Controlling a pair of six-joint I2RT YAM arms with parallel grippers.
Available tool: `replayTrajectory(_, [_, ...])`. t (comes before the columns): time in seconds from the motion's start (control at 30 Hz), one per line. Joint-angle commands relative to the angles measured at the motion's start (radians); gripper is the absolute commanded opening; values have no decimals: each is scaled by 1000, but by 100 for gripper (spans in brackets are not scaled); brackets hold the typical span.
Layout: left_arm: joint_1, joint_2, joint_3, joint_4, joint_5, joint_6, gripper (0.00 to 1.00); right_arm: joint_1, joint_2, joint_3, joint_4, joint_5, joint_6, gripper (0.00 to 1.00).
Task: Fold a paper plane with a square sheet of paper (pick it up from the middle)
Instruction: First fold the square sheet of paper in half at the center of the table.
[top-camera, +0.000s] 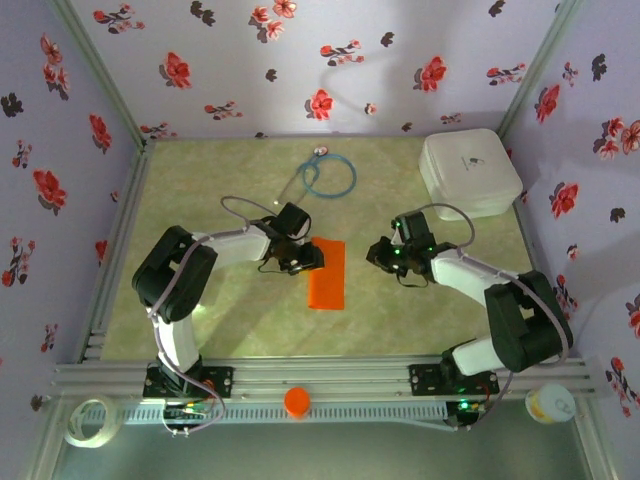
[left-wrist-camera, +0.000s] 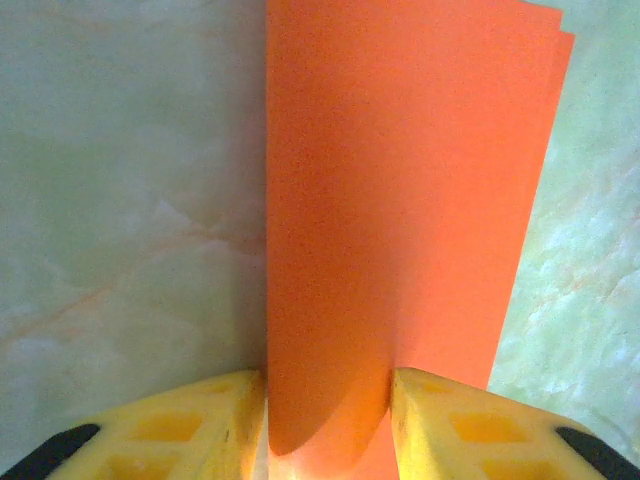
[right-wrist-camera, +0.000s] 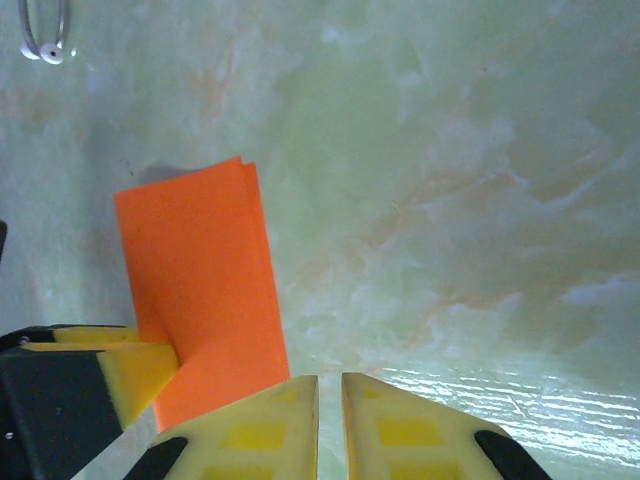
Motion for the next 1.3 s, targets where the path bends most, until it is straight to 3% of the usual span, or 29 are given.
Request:
replayTrajectory(0.0, [-14,57,8,-33,38,57,41,-3,20,-7,7,-5,29,15])
replayTrajectory(0.27, [-15,93,48,-130,-18,108,42,-2,26,-11,28,-18,40,15])
replayTrajectory(0.8, [-14,119,55,-139,-51,99,42,11,50,-21,86,-66,69,14])
replayTrajectory(1.27, [-14,118,48,-132,-50,96,42,175,206,72,147,-88,80,0])
